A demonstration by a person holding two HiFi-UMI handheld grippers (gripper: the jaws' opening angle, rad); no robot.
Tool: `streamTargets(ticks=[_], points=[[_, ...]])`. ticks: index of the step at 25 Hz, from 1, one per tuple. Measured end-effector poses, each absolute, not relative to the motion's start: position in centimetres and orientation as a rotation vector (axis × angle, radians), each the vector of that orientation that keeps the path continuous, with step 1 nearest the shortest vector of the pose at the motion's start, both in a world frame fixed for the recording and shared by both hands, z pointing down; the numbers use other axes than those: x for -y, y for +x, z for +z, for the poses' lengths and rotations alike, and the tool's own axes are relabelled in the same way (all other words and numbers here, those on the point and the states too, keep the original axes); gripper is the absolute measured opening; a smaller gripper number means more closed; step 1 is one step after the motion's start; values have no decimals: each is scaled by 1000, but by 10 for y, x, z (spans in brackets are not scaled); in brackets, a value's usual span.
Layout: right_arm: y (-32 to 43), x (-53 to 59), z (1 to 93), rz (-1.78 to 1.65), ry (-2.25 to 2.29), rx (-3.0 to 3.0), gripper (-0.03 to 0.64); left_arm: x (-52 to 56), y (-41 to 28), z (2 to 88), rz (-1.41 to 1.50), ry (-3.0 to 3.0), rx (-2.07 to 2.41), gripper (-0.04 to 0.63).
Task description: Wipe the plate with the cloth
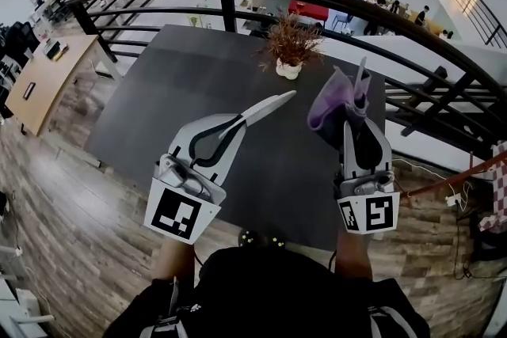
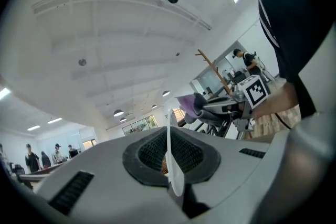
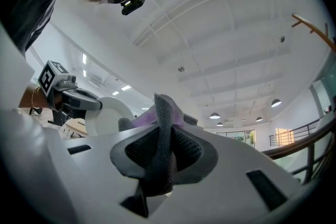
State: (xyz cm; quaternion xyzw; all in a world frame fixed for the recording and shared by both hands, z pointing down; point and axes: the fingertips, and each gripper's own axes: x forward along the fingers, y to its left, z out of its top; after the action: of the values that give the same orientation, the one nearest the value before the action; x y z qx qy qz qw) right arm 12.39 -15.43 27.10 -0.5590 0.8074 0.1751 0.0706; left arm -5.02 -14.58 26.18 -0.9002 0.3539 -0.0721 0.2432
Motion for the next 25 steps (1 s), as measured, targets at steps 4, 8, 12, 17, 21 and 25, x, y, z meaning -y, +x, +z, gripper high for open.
streamTargets(ticks=[4,8,12,17,21,25], points=[[128,152,270,521,-1688,-2416,72,148,-43,268,-287,-2359,-943,17],[134,151,268,526,-1692,-2404,72,151,-29,284,-405,-2264,-898,17],[137,150,264,536,-1687,-2392,72,155,-16,298,-543,-2119,-835,17],[138,148,256,558,-1676,-2380,72,162,-5,302,-644,-1934,-777,17],[140,145,248,580,-1657,-2366,72,164,4,304,-667,-1843,-746,17],[137,143,232,619,-1623,-2347,72,168,9,310,-706,-1766,-707,17]])
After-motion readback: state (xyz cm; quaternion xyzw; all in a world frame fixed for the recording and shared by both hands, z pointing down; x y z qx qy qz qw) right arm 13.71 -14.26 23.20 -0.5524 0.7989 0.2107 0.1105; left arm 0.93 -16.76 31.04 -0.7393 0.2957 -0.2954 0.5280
